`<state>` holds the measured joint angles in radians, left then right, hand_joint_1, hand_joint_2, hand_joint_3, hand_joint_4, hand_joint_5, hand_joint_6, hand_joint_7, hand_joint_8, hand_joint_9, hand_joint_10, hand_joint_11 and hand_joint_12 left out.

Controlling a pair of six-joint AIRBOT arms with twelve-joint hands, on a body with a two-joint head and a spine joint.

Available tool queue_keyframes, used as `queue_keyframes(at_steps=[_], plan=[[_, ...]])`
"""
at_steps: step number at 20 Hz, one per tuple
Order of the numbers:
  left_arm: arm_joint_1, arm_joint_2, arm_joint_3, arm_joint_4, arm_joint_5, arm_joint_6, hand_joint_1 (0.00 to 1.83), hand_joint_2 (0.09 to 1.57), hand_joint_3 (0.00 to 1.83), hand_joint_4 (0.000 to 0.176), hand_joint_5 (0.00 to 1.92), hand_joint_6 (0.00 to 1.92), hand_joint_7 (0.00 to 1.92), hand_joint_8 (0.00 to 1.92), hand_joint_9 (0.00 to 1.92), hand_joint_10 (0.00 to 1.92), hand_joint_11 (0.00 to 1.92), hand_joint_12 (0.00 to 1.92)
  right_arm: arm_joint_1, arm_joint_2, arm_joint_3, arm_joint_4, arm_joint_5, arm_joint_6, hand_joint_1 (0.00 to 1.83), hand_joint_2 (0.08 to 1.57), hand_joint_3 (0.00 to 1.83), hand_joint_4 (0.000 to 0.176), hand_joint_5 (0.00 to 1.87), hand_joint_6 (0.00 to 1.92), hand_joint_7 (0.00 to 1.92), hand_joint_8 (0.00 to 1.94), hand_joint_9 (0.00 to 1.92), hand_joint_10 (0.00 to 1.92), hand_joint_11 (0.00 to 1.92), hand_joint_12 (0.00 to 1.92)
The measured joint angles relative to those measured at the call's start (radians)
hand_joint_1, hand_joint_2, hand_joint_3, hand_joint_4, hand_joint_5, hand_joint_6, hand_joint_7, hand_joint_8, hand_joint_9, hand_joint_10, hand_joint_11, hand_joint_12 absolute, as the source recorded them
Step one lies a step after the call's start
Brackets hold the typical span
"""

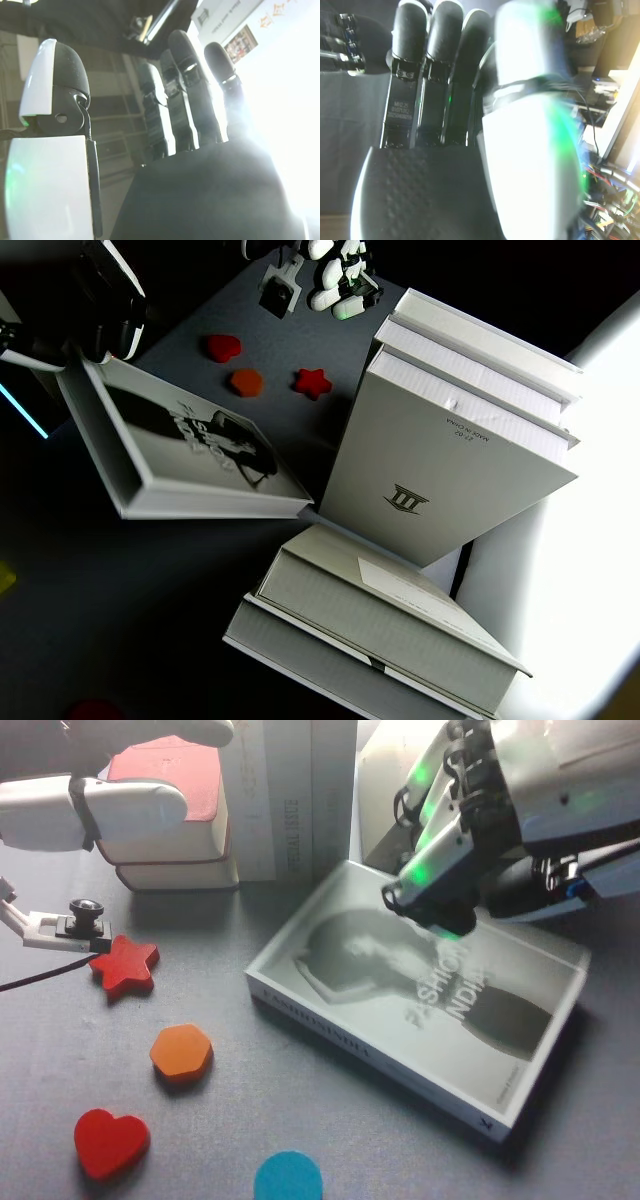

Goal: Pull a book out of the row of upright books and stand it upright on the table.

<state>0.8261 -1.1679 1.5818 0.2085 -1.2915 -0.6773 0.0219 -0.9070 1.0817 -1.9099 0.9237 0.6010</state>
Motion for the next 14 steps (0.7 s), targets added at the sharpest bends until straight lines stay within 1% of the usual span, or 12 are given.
queue_keyframes(at_steps=[1, 2, 3, 4, 5, 6, 7, 8, 10, 11, 12, 14], plan=[[0.0, 0.0, 0.0, 0.0, 0.0, 0.0, 1.13, 0.98, 0.0, 0.028, 0.62, 0.08, 0.57, 0.0, 0.54, 0.58, 0.0, 1.45, 0.0, 0.002, -0.002, 0.012, -0.002, -0.006, 1.38, 1.12, 0.0, 0.0, 0.67, 1.43, 1.05, 0.66, 1.1, 0.96, 0.85, 1.2], [0.0, 0.0, 0.0, -0.001, 0.0, 0.0, 1.13, 0.99, 0.0, 0.042, 0.6, 0.07, 0.53, 0.0, 0.52, 0.61, 0.0, 1.46, 0.0, 0.003, -0.002, 0.013, -0.002, -0.007, 1.38, 1.1, 0.0, 0.0, 0.84, 1.16, 0.99, 0.77, 1.08, 1.02, 0.84, 1.2], [0.0, 0.0, 0.0, -0.002, 0.0, 0.0, 1.13, 0.99, 0.0, 0.046, 0.6, 0.07, 0.52, 0.0, 0.52, 0.62, 0.0, 1.46, 0.0, 0.003, -0.002, 0.01, -0.001, -0.007, 1.38, 1.1, 0.0, 0.0, 0.88, 1.11, 0.97, 0.79, 1.08, 1.03, 0.84, 1.2], [0.0, 0.0, 0.0, -0.002, 0.0, 0.0, 1.13, 1.0, 0.0, 0.046, 0.56, 0.05, 0.56, 0.01, 0.52, 0.61, 0.0, 1.42, 0.0, 0.003, -0.002, 0.012, -0.001, -0.008, 1.38, 1.11, 0.0, 0.0, 0.71, 1.36, 1.05, 0.67, 1.11, 0.96, 0.85, 1.2], [0.0, 0.0, 0.0, -0.003, -0.001, 0.0, 1.12, 0.99, 0.0, 0.046, 0.54, 0.04, 0.62, 0.04, 0.52, 0.61, 0.0, 1.41, 0.0, 0.004, -0.002, 0.013, -0.001, -0.008, 1.38, 1.1, 0.0, 0.0, 0.85, 1.15, 0.98, 0.77, 1.08, 1.02, 0.84, 1.2], [0.0, 0.0, 0.0, -0.003, -0.001, 0.0, 1.12, 0.99, 0.0, 0.046, 0.54, 0.04, 0.59, 0.03, 0.53, 0.62, 0.0, 1.45, 0.0, 0.003, 0.0, 0.013, -0.001, -0.008, 1.38, 1.12, 0.0, 0.0, 0.69, 1.39, 1.04, 0.69, 1.1, 0.97, 0.85, 1.2], [0.0, 0.0, 0.0, -0.003, -0.001, 0.0, 1.13, 1.0, 0.0, 0.034, 0.54, 0.04, 0.6, 0.03, 0.53, 0.62, 0.0, 1.45, 0.0, 0.003, 0.0, 0.013, -0.002, -0.008, 1.38, 1.12, 0.0, 0.0, 0.67, 1.43, 1.05, 0.66, 1.1, 0.96, 0.85, 1.2], [0.0, 0.0, 0.0, -0.003, -0.001, 0.0, 1.14, 1.0, 0.0, 0.037, 0.54, 0.04, 0.59, 0.03, 0.52, 0.62, 0.0, 1.45, 0.0, 0.004, 0.002, 0.014, -0.002, -0.008, 1.38, 1.1, 0.0, 0.0, 0.84, 1.16, 0.99, 0.77, 1.08, 1.02, 0.84, 1.2], [0.0, 0.0, 0.0, -0.004, -0.001, 0.0, 1.13, 1.0, 0.0, 0.031, 0.54, 0.05, 0.56, 0.01, 0.5, 0.61, 0.0, 1.47, 0.0, 0.003, 0.003, 0.015, -0.005, -0.008, 1.38, 1.12, 0.0, 0.0, 0.67, 1.43, 1.05, 0.66, 1.1, 0.96, 0.85, 1.2], [0.0, 0.0, 0.0, -0.004, -0.001, 0.0, 1.15, 1.0, 0.0, 0.019, 0.54, 0.05, 0.55, 0.01, 0.5, 0.61, 0.0, 1.49, 0.0, 0.004, 0.004, 0.016, -0.006, -0.008, 1.38, 1.1, 0.0, 0.0, 0.84, 1.16, 0.99, 0.77, 1.08, 1.02, 0.84, 1.2], [0.0, 0.0, 0.0, -0.004, -0.001, 0.0, 1.19, 1.0, 0.0, 0.011, 0.53, 0.04, 0.57, 0.01, 0.46, 0.6, 0.0, 1.48, 0.0, 0.004, 0.006, 0.021, -0.007, -0.008, 1.38, 1.12, 0.0, 0.0, 0.69, 1.39, 1.04, 0.69, 1.1, 0.97, 0.85, 1.2], [0.001, 0.0, 0.0, -0.01, -0.003, 0.0, 1.19, 1.01, 0.0, 0.006, 0.52, 0.04, 0.58, 0.02, 0.41, 0.63, 0.0, 1.49, 0.0, 0.008, 0.008, 0.036, -0.017, -0.018, 1.38, 1.12, 0.0, 0.0, 0.67, 1.43, 1.05, 0.66, 1.1, 0.96, 0.85, 1.2]])
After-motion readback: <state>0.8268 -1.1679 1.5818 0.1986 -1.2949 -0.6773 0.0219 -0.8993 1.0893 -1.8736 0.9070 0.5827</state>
